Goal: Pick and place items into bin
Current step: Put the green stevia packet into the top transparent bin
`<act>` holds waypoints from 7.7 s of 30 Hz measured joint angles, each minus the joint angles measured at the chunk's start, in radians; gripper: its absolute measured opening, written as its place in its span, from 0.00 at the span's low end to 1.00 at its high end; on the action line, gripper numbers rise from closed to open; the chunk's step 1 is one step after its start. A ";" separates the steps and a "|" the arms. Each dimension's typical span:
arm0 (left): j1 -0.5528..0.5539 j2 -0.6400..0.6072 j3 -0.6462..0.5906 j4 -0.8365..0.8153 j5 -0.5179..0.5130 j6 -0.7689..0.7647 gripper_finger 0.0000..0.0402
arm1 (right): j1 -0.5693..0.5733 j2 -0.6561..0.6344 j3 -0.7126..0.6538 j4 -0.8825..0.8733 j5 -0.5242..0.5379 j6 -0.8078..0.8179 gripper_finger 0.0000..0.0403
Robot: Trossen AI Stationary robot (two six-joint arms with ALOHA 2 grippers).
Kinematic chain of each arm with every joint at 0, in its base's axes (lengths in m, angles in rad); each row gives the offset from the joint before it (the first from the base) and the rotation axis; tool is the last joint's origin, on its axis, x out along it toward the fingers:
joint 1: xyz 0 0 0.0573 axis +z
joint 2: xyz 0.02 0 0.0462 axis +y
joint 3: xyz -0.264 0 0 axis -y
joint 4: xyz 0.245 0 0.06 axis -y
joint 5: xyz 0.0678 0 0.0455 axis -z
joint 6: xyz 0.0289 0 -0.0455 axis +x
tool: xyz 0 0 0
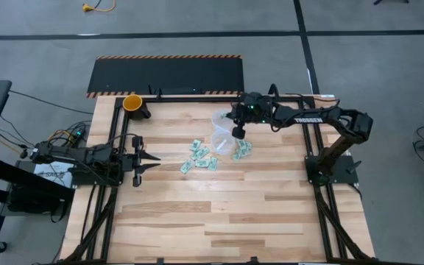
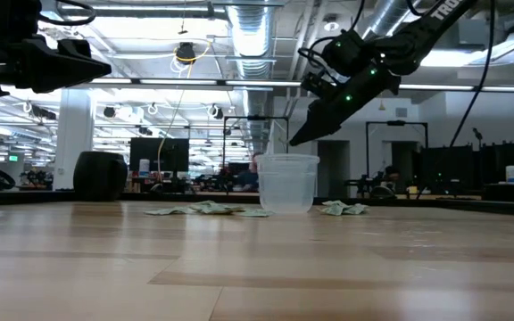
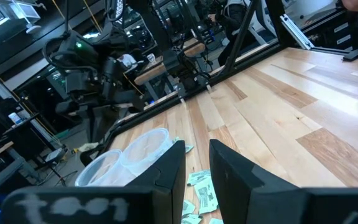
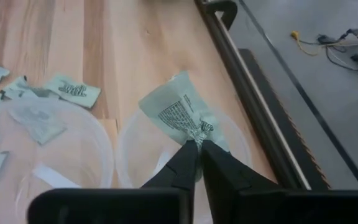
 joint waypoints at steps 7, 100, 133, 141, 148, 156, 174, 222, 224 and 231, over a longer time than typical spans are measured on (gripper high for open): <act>0.000 0.000 0.000 0.000 0.000 0.000 0.15 | 0.010 0.000 0.000 0.008 0.024 -0.007 0.23; 0.000 0.000 0.000 0.000 0.000 0.000 0.15 | 0.134 0.055 -0.051 -0.536 0.047 0.031 0.30; 0.000 0.000 0.000 0.000 0.000 0.000 0.15 | 0.137 0.056 -0.051 -0.524 -0.020 0.027 0.30; 0.000 0.000 0.000 0.000 0.000 0.000 0.15 | 0.135 0.056 -0.084 -0.488 -0.020 0.030 0.30; 0.000 0.000 0.000 0.000 0.000 0.000 0.15 | 0.133 0.051 -0.132 -0.422 0.000 0.055 0.30; 0.000 0.000 0.000 0.000 0.000 0.000 0.15 | 0.126 0.053 -0.132 -0.445 0.024 0.077 0.27; 0.000 0.000 0.000 0.000 0.000 0.000 0.15 | 0.130 0.046 -0.046 -0.672 0.032 0.069 0.03; 0.000 0.000 0.000 0.000 0.000 0.000 0.15 | 0.061 -0.044 0.135 -0.998 -0.498 -0.122 0.00; 0.000 0.000 0.000 0.000 0.000 0.000 0.15 | 0.047 -0.044 0.135 -0.997 -0.532 -0.142 0.00; 0.000 0.000 0.000 0.000 0.000 0.000 0.15 | -0.004 -0.045 0.135 -0.994 -0.607 -0.183 0.00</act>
